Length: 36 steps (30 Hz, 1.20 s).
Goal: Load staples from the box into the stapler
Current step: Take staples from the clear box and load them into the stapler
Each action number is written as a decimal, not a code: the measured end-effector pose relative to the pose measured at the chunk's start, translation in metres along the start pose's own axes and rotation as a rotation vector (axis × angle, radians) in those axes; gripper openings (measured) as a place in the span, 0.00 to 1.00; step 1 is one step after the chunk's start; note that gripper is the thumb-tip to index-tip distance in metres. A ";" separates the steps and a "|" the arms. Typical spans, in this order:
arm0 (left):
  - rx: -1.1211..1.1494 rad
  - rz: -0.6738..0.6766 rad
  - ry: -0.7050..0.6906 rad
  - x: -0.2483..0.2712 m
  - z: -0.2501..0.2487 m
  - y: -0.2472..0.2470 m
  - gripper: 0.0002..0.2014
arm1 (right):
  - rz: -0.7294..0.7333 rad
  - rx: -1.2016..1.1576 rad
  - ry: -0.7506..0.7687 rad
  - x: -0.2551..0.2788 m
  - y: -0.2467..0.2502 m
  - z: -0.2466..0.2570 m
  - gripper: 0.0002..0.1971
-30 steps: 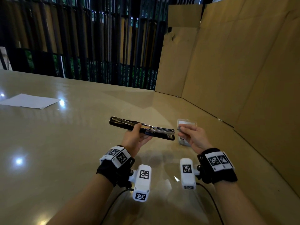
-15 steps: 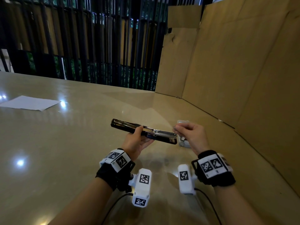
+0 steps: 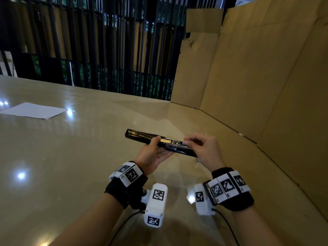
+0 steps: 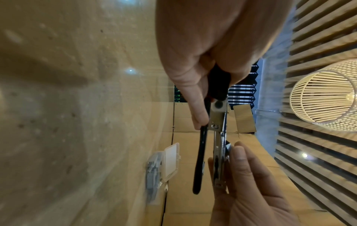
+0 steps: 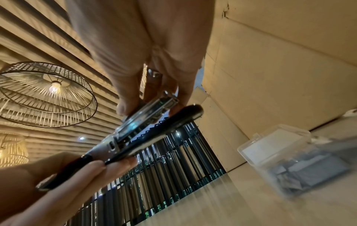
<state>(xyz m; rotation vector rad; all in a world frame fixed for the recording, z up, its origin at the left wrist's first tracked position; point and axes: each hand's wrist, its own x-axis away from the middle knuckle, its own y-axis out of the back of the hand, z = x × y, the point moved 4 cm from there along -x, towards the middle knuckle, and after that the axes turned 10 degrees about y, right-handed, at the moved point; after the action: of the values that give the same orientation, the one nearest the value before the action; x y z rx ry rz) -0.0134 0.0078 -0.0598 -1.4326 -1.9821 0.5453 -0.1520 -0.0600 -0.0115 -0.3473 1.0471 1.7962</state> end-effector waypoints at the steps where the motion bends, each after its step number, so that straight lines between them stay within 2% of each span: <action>1: 0.007 0.003 0.005 0.001 0.000 -0.001 0.12 | -0.005 0.003 0.002 0.000 0.000 0.002 0.07; 12: 0.030 0.038 -0.001 0.002 -0.005 -0.005 0.12 | -0.090 -0.070 0.011 0.002 0.004 0.007 0.07; 18: 0.042 0.059 0.015 0.003 -0.007 -0.005 0.12 | -0.110 -0.015 0.155 0.002 0.004 0.015 0.05; 24: 0.036 0.071 0.017 0.004 -0.007 -0.006 0.12 | -0.122 0.031 0.191 0.001 0.004 0.010 0.05; 29: 0.060 0.068 0.011 0.005 -0.010 -0.007 0.12 | -0.126 0.174 0.296 0.002 0.003 0.019 0.05; 31: 0.044 0.059 0.005 0.006 -0.011 -0.006 0.12 | -0.079 0.194 0.284 0.002 0.002 0.018 0.04; 36: 0.028 0.038 -0.005 0.005 -0.010 -0.006 0.11 | 0.000 0.126 0.146 0.000 0.005 0.011 0.07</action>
<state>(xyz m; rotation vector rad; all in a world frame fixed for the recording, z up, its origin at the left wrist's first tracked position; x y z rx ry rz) -0.0110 0.0101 -0.0475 -1.4551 -1.9475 0.5919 -0.1535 -0.0524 -0.0028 -0.4054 1.2565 1.7155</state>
